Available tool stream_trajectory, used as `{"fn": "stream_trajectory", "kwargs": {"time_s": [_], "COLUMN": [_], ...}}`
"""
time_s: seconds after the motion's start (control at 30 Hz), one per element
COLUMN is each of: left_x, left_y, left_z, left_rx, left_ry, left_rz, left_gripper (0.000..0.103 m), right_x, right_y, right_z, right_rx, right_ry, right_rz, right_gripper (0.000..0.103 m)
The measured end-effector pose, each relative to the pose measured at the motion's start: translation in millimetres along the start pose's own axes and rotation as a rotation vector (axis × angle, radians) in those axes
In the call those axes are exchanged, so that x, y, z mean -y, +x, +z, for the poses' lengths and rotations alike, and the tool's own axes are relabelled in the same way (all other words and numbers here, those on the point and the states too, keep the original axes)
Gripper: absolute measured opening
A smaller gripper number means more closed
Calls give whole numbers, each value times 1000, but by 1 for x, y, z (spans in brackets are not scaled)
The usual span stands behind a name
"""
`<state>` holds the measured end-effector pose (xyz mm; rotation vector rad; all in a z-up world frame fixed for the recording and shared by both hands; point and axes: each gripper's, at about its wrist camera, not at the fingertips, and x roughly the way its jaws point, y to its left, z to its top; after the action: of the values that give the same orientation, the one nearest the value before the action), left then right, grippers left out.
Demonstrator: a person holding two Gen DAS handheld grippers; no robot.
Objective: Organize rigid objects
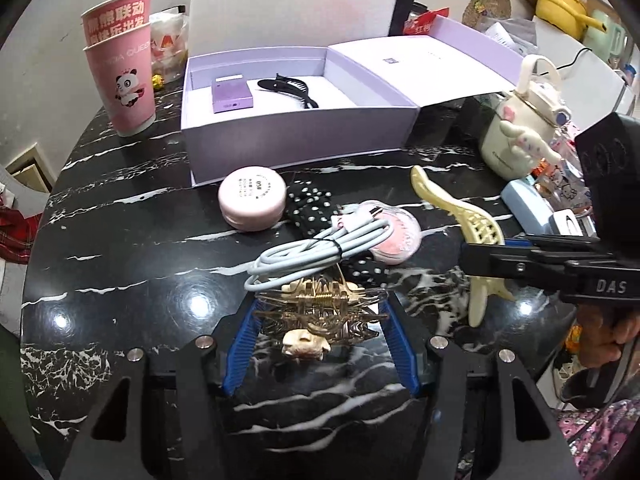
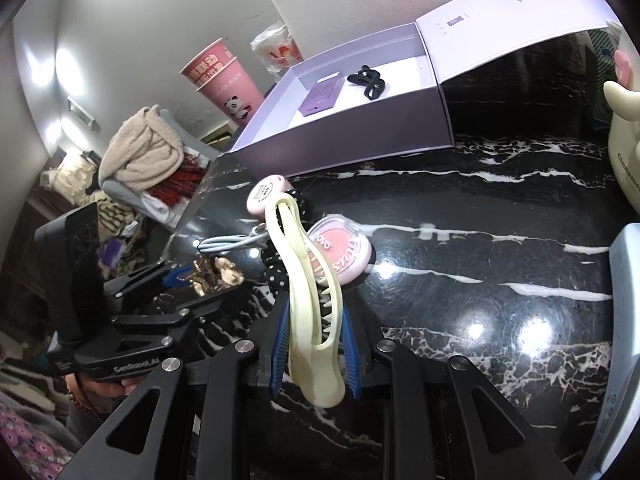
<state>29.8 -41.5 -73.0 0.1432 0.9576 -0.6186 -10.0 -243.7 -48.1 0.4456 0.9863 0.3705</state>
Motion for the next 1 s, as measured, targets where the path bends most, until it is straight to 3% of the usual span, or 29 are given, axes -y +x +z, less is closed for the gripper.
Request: {"fn": "stream_trajectory", "kwargs": {"time_s": [0.33, 1.0], "left_x": [3, 5], "left_y": [-22, -32], "left_z": [6, 39], "left_rx": [45, 124], "left_ry": [-16, -3], "left_rz": [-72, -8], "left_gripper": [56, 56], "right_x": [-2, -14], "right_y": [-9, -23], "right_z": [-2, 26], "right_rx": [24, 82], "right_ry": [1, -51], "right_rz": [17, 22], "right_gripper": [24, 24]}}
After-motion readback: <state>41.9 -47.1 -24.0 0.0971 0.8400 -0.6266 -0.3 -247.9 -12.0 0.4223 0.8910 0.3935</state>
